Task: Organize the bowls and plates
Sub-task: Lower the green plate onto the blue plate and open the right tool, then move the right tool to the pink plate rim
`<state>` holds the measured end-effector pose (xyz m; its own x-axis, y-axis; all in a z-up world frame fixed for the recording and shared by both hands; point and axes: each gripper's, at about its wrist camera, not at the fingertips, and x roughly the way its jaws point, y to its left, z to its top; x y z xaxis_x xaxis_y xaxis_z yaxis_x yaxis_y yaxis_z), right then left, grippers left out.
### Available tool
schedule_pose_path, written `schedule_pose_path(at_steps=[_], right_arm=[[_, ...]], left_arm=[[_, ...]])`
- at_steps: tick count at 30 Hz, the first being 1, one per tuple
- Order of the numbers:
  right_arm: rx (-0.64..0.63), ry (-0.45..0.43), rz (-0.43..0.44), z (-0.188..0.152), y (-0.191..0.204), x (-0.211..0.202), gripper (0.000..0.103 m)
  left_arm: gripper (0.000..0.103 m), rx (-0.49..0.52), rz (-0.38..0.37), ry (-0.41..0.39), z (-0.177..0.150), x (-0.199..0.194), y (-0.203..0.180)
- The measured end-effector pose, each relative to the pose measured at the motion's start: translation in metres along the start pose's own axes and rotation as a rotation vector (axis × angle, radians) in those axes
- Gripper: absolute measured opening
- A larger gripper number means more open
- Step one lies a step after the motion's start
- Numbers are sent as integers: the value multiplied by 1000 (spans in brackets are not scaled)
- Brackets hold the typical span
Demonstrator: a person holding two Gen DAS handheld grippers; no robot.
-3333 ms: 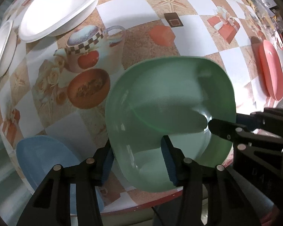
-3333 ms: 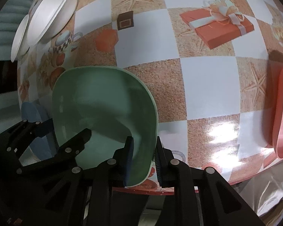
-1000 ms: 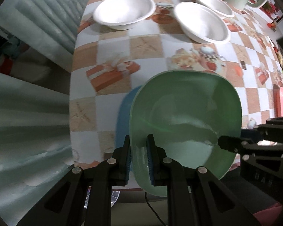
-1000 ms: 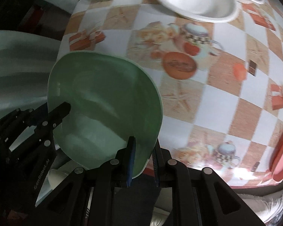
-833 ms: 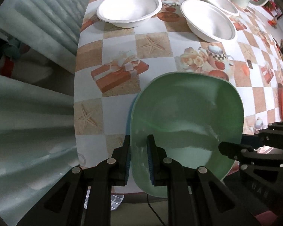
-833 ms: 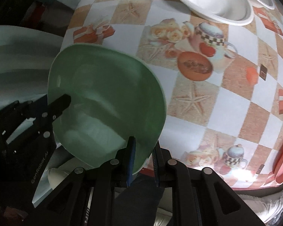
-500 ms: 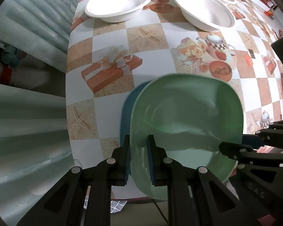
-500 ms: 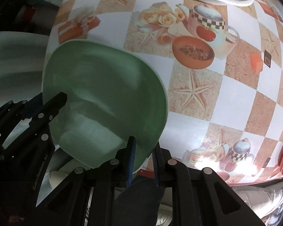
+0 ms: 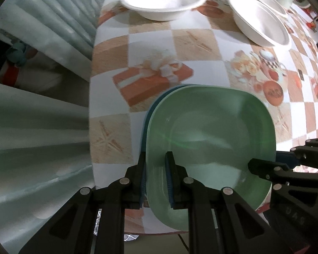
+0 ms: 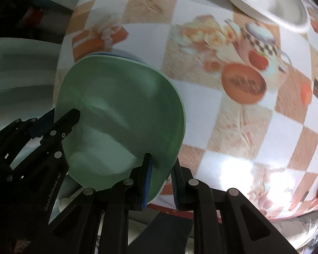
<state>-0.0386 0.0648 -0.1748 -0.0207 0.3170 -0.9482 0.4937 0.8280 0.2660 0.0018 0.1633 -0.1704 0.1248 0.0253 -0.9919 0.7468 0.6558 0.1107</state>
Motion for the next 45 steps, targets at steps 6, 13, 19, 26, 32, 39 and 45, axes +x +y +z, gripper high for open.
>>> schedule_pose_path(at_steps=[6,13,19,26,32,39,45], right_arm=[[-27,-30,13,16,7,-9,21],[-28,-73,-29,19,-13,-29,62],[-23,-115,-24,16,-33,-44,102],[-26,-125,-62,-14,-65,-64,102],[37,-126,-68,-27,-94,-86,102],[147,-153,-54,-50,-140,-105,102],[304,-176,-30,-73,-194,-116,102]], left_arm=[[56,-6,47,-89,-5,-10,2],[83,-50,9,-107,-16,-17,1],[103,-77,-69,-82,-15,-29,-1],[103,-8,-126,-64,-21,-49,-40],[103,86,-132,-24,-24,-53,-83],[103,167,-131,21,-16,-53,-121],[103,272,-84,58,-4,-57,-157]])
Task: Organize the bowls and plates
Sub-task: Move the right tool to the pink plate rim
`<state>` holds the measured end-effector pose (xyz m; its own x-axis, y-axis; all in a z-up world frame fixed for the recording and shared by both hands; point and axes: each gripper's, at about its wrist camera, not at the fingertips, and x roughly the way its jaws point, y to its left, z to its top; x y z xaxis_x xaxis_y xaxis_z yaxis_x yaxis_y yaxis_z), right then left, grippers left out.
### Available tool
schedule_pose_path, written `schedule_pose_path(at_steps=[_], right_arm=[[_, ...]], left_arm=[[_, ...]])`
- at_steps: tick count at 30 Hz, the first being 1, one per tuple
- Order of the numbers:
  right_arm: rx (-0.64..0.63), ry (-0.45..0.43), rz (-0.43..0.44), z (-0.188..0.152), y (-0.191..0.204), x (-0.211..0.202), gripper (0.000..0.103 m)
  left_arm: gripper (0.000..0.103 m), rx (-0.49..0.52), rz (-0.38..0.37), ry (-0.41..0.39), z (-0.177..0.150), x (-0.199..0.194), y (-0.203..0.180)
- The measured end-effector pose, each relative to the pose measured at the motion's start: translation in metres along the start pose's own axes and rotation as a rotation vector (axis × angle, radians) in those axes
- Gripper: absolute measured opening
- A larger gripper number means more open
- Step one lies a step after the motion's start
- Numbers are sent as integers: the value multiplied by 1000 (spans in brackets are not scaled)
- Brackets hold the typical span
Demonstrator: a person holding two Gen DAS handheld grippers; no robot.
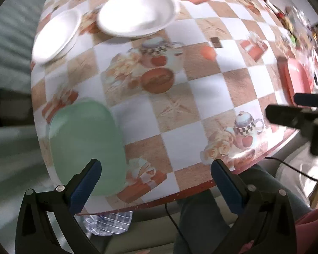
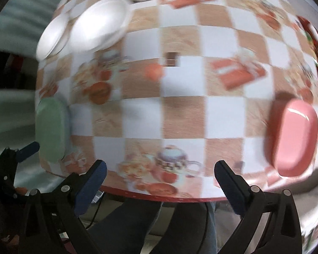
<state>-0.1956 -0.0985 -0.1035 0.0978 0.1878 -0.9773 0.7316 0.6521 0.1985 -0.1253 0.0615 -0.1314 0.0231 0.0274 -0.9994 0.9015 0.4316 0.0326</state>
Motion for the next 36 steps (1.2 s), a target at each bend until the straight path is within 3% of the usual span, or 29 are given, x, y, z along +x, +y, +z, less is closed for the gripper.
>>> schedule_pose_path(at_steps=[14,24,31,36], right_arm=[[273,-28,64,-15,-104,-18,102],[394,-46,112,-25,-151,-25,102],[468,-35,68,-42,-198,-22,102],[522,-14,32,-52,-234,-21,102]], left_arm=[[103,221,50,-18,50,-27,-79],[103,284,85,0,72,-36,-101],[103,323,73,38,83,-29,-127],[103,322,21,75,95,-21,-155]])
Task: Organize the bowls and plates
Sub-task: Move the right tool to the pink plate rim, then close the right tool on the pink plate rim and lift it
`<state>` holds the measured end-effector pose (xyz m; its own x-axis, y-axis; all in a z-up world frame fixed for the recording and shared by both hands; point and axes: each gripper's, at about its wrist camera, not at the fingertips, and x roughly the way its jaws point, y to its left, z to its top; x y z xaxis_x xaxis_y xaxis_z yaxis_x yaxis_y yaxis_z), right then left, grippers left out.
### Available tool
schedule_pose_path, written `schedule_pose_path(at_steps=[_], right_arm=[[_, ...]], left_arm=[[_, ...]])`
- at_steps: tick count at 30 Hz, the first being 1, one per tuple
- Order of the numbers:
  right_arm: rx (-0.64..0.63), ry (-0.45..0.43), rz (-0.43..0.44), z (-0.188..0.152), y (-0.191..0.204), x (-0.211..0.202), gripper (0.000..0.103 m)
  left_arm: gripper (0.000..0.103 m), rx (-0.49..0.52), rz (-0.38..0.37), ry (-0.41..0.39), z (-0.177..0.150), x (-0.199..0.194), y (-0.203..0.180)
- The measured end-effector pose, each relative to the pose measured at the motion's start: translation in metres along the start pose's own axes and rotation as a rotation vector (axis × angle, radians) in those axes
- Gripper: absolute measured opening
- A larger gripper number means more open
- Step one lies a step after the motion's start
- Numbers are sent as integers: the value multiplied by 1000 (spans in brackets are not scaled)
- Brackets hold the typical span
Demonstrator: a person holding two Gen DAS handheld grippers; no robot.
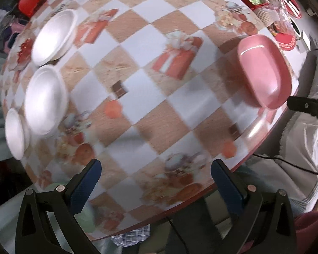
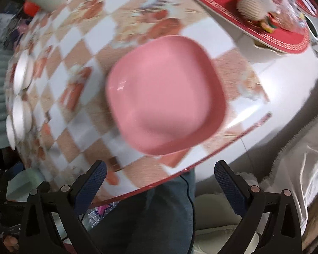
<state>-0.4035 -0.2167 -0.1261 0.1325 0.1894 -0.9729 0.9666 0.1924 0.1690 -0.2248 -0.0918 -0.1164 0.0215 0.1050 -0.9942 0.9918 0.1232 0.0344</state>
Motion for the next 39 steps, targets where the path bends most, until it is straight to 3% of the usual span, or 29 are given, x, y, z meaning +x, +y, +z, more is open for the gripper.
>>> schedule_pose_path(at_steps=[4,12,20,24,39], right_arm=[[15,-12,-33,11,-19,0,102],[-1,-13,-73,32,-38,6,102],[-89,-28,-127,55,-35,17,102],[-134,-22,-113,64,-30,25,102],[-242,7,-138,77,-16,60,103]], left_arm=[[103,-9,-50,-4,25,1,-24],[103,4,-63,-1,61,18,-74],[103,-116,-61,4,85,44,-89],[103,-153,-53,-3,88,53,-94],[103,-176,-46,0,104,84,-111]])
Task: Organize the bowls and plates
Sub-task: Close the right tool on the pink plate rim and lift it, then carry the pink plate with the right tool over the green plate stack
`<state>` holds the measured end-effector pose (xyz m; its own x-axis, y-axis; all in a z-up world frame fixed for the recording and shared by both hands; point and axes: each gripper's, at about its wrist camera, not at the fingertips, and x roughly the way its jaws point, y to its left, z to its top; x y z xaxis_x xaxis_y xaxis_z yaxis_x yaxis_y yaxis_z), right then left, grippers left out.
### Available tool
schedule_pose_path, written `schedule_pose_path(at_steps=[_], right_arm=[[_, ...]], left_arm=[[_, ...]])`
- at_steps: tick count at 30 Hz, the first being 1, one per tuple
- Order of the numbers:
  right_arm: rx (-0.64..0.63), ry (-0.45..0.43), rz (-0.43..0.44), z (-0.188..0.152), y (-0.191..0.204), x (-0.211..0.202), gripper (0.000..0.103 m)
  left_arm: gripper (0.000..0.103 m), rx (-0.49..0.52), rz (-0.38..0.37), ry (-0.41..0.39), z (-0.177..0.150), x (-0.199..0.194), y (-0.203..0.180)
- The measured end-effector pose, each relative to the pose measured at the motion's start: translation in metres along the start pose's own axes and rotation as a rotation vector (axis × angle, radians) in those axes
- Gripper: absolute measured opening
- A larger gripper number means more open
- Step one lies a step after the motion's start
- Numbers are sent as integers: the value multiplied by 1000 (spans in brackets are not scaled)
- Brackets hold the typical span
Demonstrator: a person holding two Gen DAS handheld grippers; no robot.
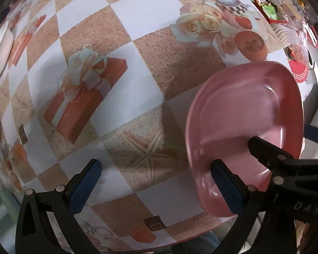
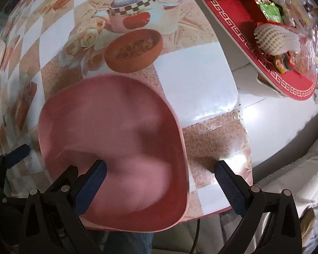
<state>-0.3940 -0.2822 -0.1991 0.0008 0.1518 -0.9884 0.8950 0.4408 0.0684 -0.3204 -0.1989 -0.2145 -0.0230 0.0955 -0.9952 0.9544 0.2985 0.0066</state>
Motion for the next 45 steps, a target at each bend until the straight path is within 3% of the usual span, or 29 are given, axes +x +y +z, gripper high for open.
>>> schedule_pose_path(at_steps=[9,14,17,18,20,21,22,24,26,34,42,45], right_arm=[[-17,84,-9,12,-1,8,103],[38,47,22,4,-9,-1,100],[29,10,-18,0,-8,-9,69],[21,-10,-3,-1,-8,-13,63],[24,-25,21,-1,-9,-18,32],[34,-26,36,-1,-11,-18,29],[44,-26,45,0,-12,-18,28],[45,-29,43,0,-11,-18,28],[36,-28,40,1,-9,-19,28],[3,-3,63,-6,12,-19,28],[-81,19,57,-15,62,-12,28],[-109,13,33,-16,77,-11,28]], left_arm=[[103,0,-4,41,6,5,2],[101,-18,-17,56,15,6,3],[92,-11,-20,45,14,1,0],[87,-1,-20,40,14,-1,-2],[77,10,-26,31,15,-4,-6],[70,15,-28,26,16,-6,-8],[66,17,-35,24,17,-8,-9],[47,26,-51,18,19,-11,-13],[38,45,-64,17,20,-13,-14],[38,77,-45,10,12,-13,-15],[38,-7,-40,-14,-2,-13,33],[44,-22,-44,-28,-1,-13,47]])
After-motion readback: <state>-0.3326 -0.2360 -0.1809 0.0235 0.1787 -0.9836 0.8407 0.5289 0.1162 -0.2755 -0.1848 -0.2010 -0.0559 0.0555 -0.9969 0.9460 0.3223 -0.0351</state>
